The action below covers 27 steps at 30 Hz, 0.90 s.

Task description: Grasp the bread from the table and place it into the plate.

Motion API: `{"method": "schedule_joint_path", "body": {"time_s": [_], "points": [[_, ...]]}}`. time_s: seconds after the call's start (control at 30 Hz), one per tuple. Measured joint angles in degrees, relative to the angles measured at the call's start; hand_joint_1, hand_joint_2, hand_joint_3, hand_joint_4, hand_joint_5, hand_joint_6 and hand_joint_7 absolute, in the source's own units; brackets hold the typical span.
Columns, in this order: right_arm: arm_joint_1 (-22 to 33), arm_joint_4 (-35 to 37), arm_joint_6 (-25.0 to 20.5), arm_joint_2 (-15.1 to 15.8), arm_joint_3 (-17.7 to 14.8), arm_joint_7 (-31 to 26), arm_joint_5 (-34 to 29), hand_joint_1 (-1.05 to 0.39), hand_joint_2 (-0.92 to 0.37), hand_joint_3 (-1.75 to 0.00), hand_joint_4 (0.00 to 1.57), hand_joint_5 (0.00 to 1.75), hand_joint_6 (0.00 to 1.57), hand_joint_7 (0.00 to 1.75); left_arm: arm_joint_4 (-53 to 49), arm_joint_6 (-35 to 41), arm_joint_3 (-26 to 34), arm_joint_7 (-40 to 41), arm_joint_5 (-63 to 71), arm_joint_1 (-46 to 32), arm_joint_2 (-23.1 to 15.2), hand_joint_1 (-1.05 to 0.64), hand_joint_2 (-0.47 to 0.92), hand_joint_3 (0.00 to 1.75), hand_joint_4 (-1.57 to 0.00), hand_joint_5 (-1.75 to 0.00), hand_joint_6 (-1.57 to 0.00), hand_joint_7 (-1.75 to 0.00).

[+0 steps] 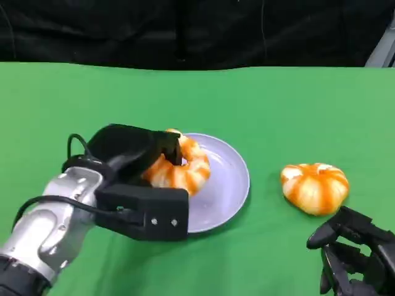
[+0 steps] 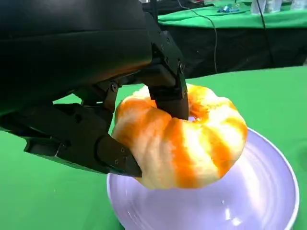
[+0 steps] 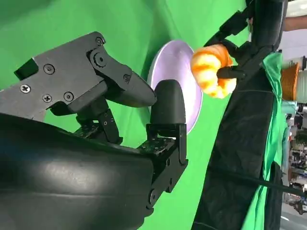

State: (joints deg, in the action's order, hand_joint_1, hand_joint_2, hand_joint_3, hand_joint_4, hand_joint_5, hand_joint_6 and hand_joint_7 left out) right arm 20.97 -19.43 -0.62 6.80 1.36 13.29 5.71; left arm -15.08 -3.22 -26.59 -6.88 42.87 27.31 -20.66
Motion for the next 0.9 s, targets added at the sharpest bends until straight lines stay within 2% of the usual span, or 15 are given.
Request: {"method": "schedule_joint_path", "body": {"time_s": [0.13, 0.4, 0.43, 0.47, 0.5, 0.53, 0.57, 0.6, 0.63, 0.67, 0.73, 0.77, 0.83, 0.9], "points": [[-0.01, 0.0, 0.21, 0.0, 0.22, -0.02, -0.11, -0.1, -0.7, -0.98, 0.74, 1.75, 0.62, 1.62, -2.37, -1.74, -0.51, 1.66, 0.35, 0.02, 1.24, -0.09, 0.92, 0.18, -0.65, -1.75, -0.47, -1.74], [0.08, -0.27, 0.15, -0.26, 1.07, -0.42, -0.15, -0.08, -0.71, -0.99, 0.74, 1.75, 0.63, 1.62, -6.79, -3.0, -0.76, 2.83, 0.75, 0.81, 2.38, -0.09, 0.92, 0.2, -0.67, -1.75, -0.49, -1.72], [0.11, -0.3, 0.1, -0.28, 1.28, -0.46, -0.15, -0.08, -0.71, -0.99, 0.74, 1.75, 0.63, 1.62, -7.35, -3.08, -0.85, 2.83, 0.86, 0.8, 2.63, -0.1, 0.92, 0.23, -0.67, -1.71, -0.51, -1.61], [0.13, -0.31, 0.04, -0.28, 1.4, -0.52, -0.15, -0.08, -0.71, -0.99, 0.74, 1.75, 0.63, 1.62, -7.67, -3.2, -0.92, 2.83, 0.98, 0.8, 2.82, -0.13, 0.92, 0.29, -0.68, -1.64, -0.66, -1.21], [0.14, -0.31, 0.01, -0.28, 1.45, -0.57, -0.15, -0.09, -0.71, -0.99, 0.74, 1.75, 0.62, 1.62, -7.97, -3.43, -0.92, 2.85, 1.0, 0.89, 2.99, -0.15, 0.92, 0.32, -0.68, -1.6, -0.79, -0.91], [0.13, -0.31, 0.01, -0.28, 1.48, -0.57, -0.15, -0.09, -0.71, -0.99, 0.74, 1.75, 0.62, 1.62, -8.43, -3.65, -0.92, 2.94, 0.97, 1.04, 3.2, -0.19, 0.92, 0.32, -0.75, -1.11, -0.9, -0.51], [0.14, -0.32, 0.01, -0.28, 1.51, -0.58, -0.14, -0.09, -0.71, -0.99, 0.74, 1.75, 0.62, 1.62, -8.84, -3.77, -0.92, 3.35, 0.99, 1.11, 3.42, -0.22, 0.92, 0.32, -0.82, -0.82, -0.96, -0.29], [0.15, -0.32, 0.01, -0.28, 1.54, -0.58, -0.14, -0.09, -0.71, -0.98, 0.74, 1.75, 0.62, 1.62, -9.14, -4.02, -0.92, 3.86, 1.09, 1.18, 3.59, -0.23, 0.92, 0.32, -0.86, -0.67, -1.0, -0.18], [0.16, -0.32, 0.01, -0.28, 1.57, -0.58, -0.14, -0.09, -0.71, -0.98, 0.74, 1.75, 0.62, 1.62, -9.4, -4.31, -0.95, 4.32, 1.37, 1.32, 3.71, -0.28, 0.92, 0.32, -0.81, -0.53, -0.96, -0.09], [0.16, -0.32, 0.01, -0.28, 1.6, -0.59, -0.14, -0.09, -0.71, -0.98, 0.74, 1.75, 0.62, 1.62, -9.66, -4.54, -0.96, 4.74, 1.72, 1.51, 3.77, -0.39, 0.92, 0.35, -0.71, -0.33, -0.84, -0.05], [0.17, -0.34, 0.01, -0.27, 1.64, -0.68, -0.17, -0.09, -0.71, -0.98, 0.74, 1.75, 0.62, 1.62, -9.99, -4.54, -1.29, 4.8, 2.36, 1.98, 3.72, -0.52, 0.92, 0.39, -0.59, -0.13, -0.73, -0.01], [0.17, -0.39, 0.0, -0.27, 1.66, -0.77, -0.22, -0.09, -0.71, -0.98, 0.74, 1.75, 0.62, 1.62, -10.1, -4.54, -1.65, 4.7, 2.53, 2.16, 3.67, -0.54, 0.92, 0.4, -0.58, -0.1, -0.71, -0.01], [0.16, -0.57, -0.07, -0.27, 1.71, -0.9, -0.27, -0.08, -0.71, -0.99, 0.74, 1.75, 0.62, 1.63, -10.44, -4.67, -2.0, 4.48, 2.77, 2.28, 3.68, -0.72, 0.92, 0.47, -0.37, -0.02, -0.57, 0.0], [0.19, -0.94, -0.45, -0.27, 1.73, -1.0, -0.27, -0.08, -0.71, -0.99, 0.74, 1.75, 0.62, 1.63, -11.35, -5.12, -2.0, 4.46, 2.36, 2.35, 3.69, -0.8, 0.92, 0.5, -0.26, -0.01, -0.51, 0.0]]}}
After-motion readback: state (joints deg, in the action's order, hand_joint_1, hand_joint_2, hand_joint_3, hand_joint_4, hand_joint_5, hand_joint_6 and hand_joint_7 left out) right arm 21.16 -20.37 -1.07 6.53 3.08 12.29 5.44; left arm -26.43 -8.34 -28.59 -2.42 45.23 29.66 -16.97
